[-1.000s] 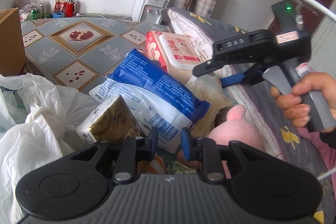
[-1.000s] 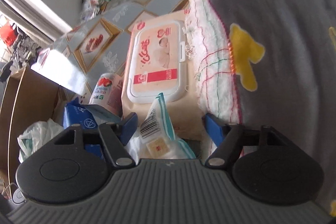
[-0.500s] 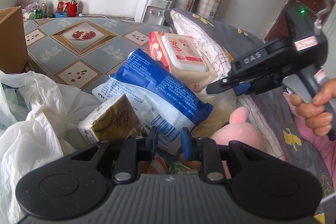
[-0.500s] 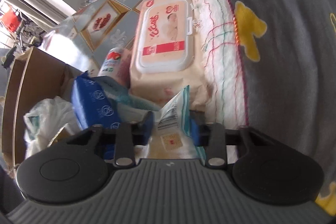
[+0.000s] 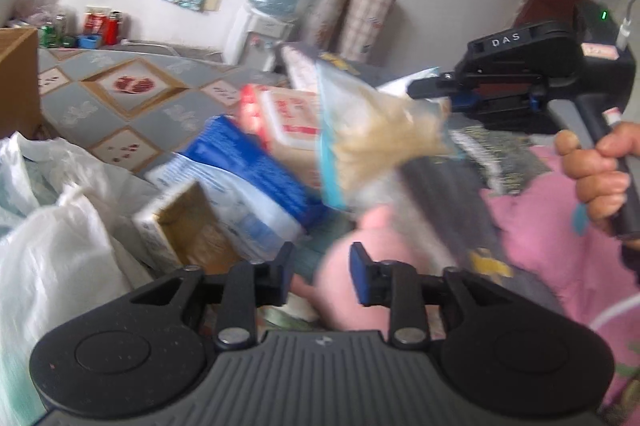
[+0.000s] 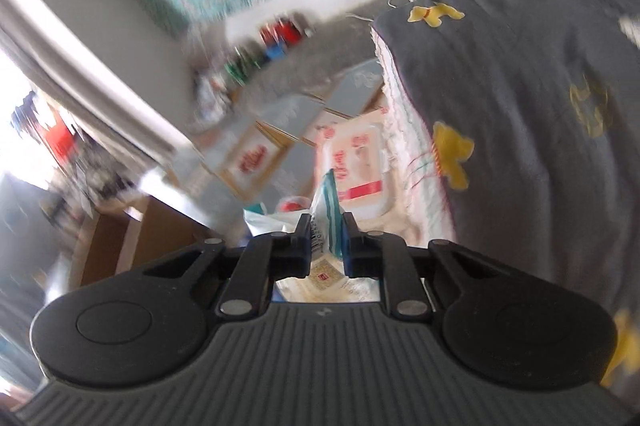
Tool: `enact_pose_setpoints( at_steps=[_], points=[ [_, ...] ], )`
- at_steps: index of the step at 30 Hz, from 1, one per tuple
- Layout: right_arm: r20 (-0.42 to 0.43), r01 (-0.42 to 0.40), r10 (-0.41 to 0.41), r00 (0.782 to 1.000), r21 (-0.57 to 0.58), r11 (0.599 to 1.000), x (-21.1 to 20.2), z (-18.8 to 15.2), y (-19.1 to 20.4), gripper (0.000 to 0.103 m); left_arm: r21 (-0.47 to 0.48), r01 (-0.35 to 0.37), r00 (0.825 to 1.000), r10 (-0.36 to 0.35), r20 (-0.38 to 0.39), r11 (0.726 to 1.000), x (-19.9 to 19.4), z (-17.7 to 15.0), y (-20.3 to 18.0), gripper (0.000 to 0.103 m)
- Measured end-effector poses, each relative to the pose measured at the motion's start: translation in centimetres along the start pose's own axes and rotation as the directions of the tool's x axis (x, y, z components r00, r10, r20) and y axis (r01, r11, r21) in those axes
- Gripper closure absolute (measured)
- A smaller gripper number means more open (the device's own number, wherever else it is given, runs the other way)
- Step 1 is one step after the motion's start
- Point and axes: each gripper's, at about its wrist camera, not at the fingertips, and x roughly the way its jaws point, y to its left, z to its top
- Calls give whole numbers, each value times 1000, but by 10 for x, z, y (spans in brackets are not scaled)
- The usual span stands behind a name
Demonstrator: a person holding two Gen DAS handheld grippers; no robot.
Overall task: Organize soft objects
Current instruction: 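Grasp the clear plastic packet near the wipes box with the right tool, then lift the clear packet with the right tool and carry it over the cardboard box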
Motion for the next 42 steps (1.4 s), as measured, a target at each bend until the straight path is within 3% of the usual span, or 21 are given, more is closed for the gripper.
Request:
enact_pose_setpoints(
  at_steps=[5,11,15,18,22,24,26,30,33,37,40,42],
  points=[
    [27,-128,125,992,205,970,-11,-49,-28,91,24,75,997,-75,-6,997,-9,-17,-18,66],
    [-4,-196,232,973,520,831,19,-123,-71,91,-36,110,993,-111,-32,993,-9,-34,-14,63],
    [-21,-194,247,969,555,809,31,-153,-71,90,-77,120,991,-124,-52,990,-2,-39,-7,46],
    [-70,-168,234,970,504,847,32,-162,-58,88,-113,113,991,-120,-62,987,4,-37,0,45],
    [-132,-96,145,981,320,943,23,-154,-30,80,-162,82,992,-96,-78,983,12,-35,13,49],
    [-125,-54,80,989,199,979,13,-145,-15,63,-166,62,993,-78,-88,984,15,-35,17,50],
    [-87,-18,25,996,74,997,5,-133,1,53,-173,61,993,-78,-92,983,16,-35,20,53],
    [-88,-45,38,995,-74,996,12,-111,27,48,-172,55,993,-72,-95,984,16,-34,24,56],
    [-160,-81,52,986,-175,981,40,-96,46,40,-179,59,992,-78,-99,982,16,-33,26,56],
    [-265,-85,0,964,-311,946,82,-89,66,36,-185,61,992,-81,-102,981,18,-34,29,56],
    [-305,-76,-33,952,-338,938,96,-96,68,41,-195,63,992,-83,-95,979,15,-35,29,59],
    [-296,-57,-53,954,-350,935,91,-101,71,60,-201,66,993,-84,-86,977,12,-34,30,61]
  ],
)
